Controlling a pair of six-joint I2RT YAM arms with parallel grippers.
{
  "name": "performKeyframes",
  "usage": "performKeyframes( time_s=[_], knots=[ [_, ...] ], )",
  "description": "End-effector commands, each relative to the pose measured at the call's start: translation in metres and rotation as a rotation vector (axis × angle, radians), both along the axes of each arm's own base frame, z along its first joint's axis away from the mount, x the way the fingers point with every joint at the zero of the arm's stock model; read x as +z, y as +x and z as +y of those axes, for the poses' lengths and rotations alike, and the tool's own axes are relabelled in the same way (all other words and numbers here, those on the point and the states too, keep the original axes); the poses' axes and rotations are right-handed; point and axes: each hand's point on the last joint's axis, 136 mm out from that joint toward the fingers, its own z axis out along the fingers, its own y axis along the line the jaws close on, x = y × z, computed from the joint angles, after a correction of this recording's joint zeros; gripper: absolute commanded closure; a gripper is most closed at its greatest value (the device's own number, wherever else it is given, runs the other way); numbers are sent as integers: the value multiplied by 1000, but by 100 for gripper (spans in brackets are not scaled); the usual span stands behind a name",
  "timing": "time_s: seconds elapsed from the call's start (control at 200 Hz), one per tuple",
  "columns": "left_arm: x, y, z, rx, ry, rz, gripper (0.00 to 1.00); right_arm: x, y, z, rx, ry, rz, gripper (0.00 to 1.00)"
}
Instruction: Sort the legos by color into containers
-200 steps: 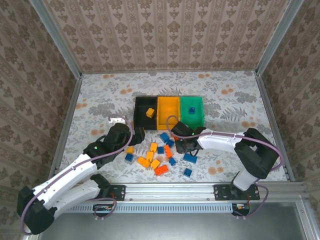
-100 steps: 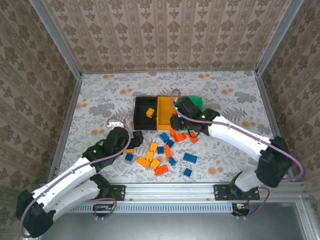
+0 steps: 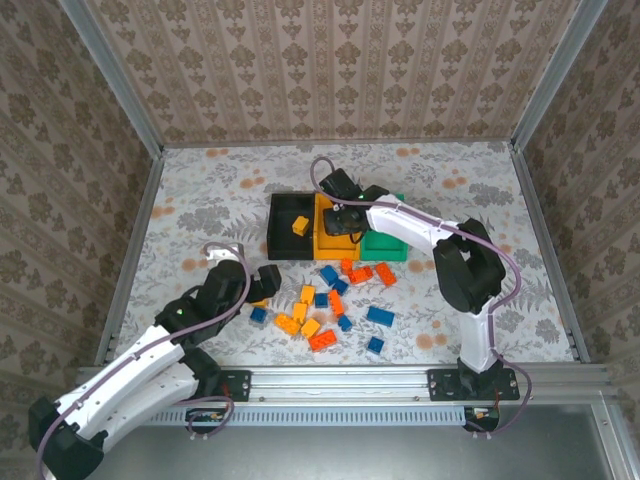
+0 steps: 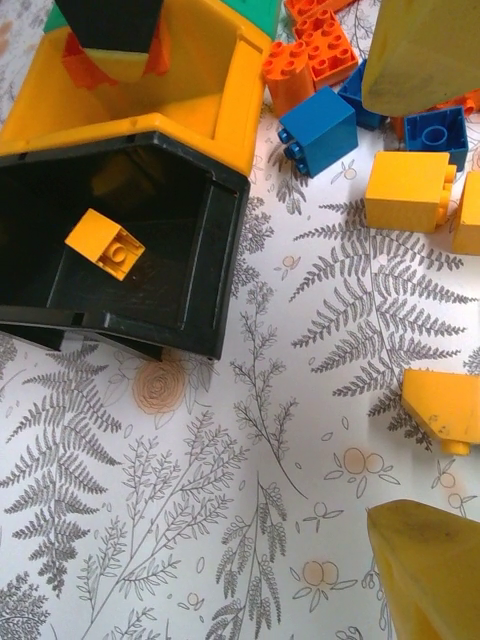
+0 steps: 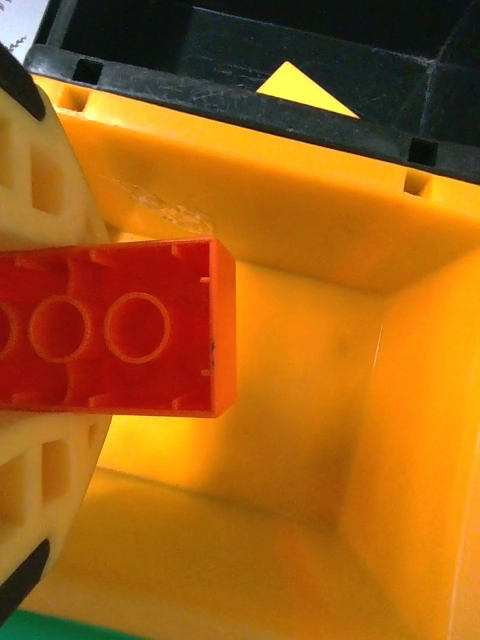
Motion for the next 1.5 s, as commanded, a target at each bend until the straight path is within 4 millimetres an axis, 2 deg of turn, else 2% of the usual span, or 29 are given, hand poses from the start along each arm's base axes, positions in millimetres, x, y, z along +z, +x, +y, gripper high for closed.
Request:
performKeyframes(
  time_s=[0.0, 0.11, 0.28, 0.38, 0.5, 0.62, 0.7, 0.73, 0.755, 0.81, 0.885, 0.955, 1.115, 1.22, 1.24, 1.385, 1.495],
  knots=[
    [-10, -5, 5, 12, 8, 35, 0, 7, 7, -5, -27, -20, -11, 61],
    [-8, -5, 5, 6, 9, 32, 0, 25, 9, -3, -26, 11, -44, 45],
    [0, -3, 4, -1, 11, 16, 0, 57, -1, -8, -32, 63, -93, 35],
    [4, -2, 3, -9, 8, 7, 0, 74, -18, -15, -38, 104, -114, 33],
    [8, 0, 0, -15, 0, -6, 0, 80, -49, -30, -44, 133, -113, 30],
    [9, 2, -2, -18, -16, -14, 0, 65, -91, -51, -48, 130, -56, 29],
    [8, 3, -4, -19, -17, -13, 0, 43, -122, -65, -44, 110, 4, 28],
    [8, 3, -5, -21, -19, -12, 0, 29, -134, -71, -43, 86, 42, 28],
    [7, 4, -5, -21, -18, -10, 0, 29, -144, -75, -41, 91, 44, 28],
    [5, 4, -5, -20, -14, -3, 0, 10, -165, -84, -36, 69, 99, 28],
    [1, 6, -7, -19, -12, 6, 0, -13, -187, -95, -39, 40, 159, 28],
    [-2, 7, -8, -19, -17, 15, 0, -30, -201, -97, -28, 45, 201, 27],
    [-11, 10, -12, -18, -28, 46, 0, -55, -210, -94, 2, 11, 238, 26],
    [-13, 10, -11, -14, -23, 60, 0, -58, -202, -88, 26, 1, 211, 25],
    [-14, 10, -11, -12, -24, 62, 0, -65, -202, -88, 31, -16, 226, 25],
    [-16, 9, -8, -3, -27, 68, 0, -68, -202, -75, 91, 12, 248, 24],
    [-19, 9, -5, 6, -29, 74, 0, -72, -211, -71, 118, 12, 295, 25]
  ],
)
